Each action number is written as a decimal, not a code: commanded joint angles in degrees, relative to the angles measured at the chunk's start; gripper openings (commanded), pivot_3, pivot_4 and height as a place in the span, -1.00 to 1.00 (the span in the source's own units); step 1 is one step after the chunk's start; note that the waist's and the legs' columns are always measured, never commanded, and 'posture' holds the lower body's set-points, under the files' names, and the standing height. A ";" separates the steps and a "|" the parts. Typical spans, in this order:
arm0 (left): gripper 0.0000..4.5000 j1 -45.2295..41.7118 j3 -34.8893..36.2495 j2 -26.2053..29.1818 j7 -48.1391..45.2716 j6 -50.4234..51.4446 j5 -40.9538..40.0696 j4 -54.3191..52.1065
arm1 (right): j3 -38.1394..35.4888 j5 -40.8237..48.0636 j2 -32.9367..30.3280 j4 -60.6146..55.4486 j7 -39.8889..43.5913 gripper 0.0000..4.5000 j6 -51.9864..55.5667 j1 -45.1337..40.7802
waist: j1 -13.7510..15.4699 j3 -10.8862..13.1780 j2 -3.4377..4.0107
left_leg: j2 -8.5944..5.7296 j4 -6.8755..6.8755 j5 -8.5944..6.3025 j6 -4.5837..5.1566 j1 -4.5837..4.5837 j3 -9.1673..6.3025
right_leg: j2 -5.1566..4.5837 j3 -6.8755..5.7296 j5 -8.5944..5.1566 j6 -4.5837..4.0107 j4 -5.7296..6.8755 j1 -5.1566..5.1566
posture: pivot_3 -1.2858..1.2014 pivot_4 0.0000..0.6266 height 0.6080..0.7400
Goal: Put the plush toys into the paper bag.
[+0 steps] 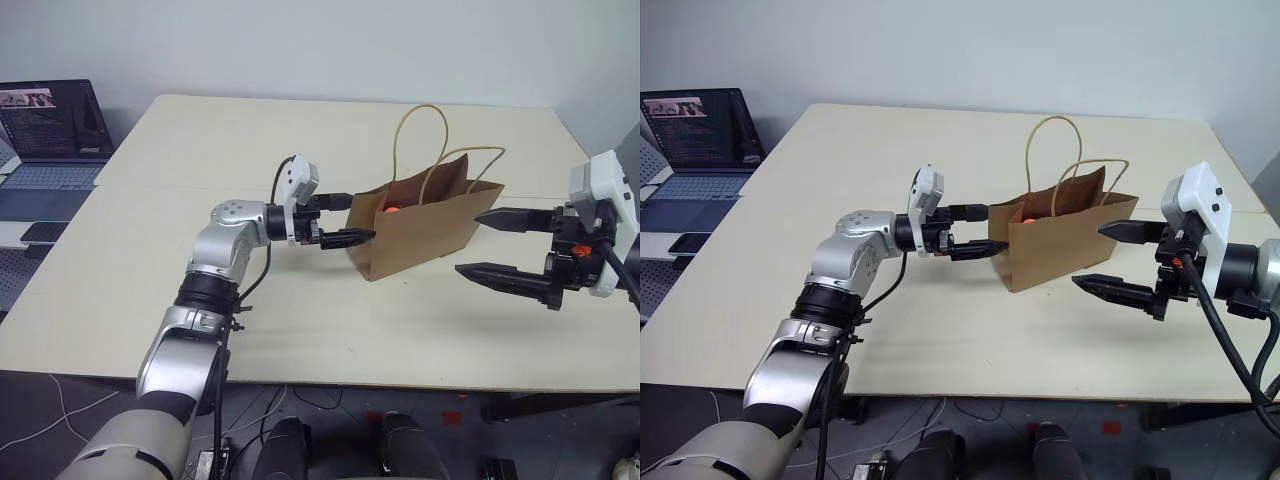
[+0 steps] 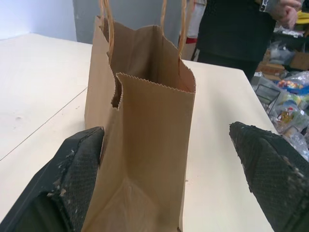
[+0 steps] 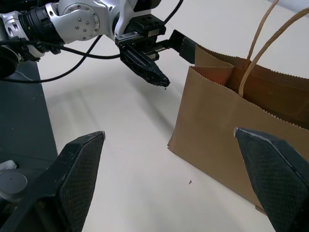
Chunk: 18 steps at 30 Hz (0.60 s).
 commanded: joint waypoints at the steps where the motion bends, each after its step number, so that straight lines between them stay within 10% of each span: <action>1: 0.97 -0.03 0.25 -1.67 2.47 -0.14 -0.41 -2.88 | -2.33 -0.29 -0.96 -0.65 -0.13 1.00 0.41 -0.45 | 0.01 0.00 0.00 | 0.00 0.00 0.00 0.00 0.00 0.00 | 0.00 0.00 0.00 0.00 0.00 0.00 | 0.03 -0.52 1.00; 14: 0.97 4.04 -0.67 -7.71 13.82 -2.00 1.77 -5.85 | -4.35 -1.56 -1.32 -0.53 -0.25 1.00 1.24 0.06 | 0.05 0.00 0.00 | 0.00 0.00 0.00 0.00 0.01 0.01 | 0.00 0.02 0.00 0.00 0.03 0.00 | 0.03 -0.52 1.00; 18: 0.47 4.23 -0.89 -7.77 14.40 -2.45 2.26 -5.70 | -4.38 -2.03 -1.22 -0.56 -0.13 1.00 1.17 -0.14 | 0.04 0.00 0.00 | -0.01 0.01 0.00 0.00 0.01 0.02 | 0.00 0.03 0.00 0.00 0.03 0.00 | 0.03 -0.52 1.00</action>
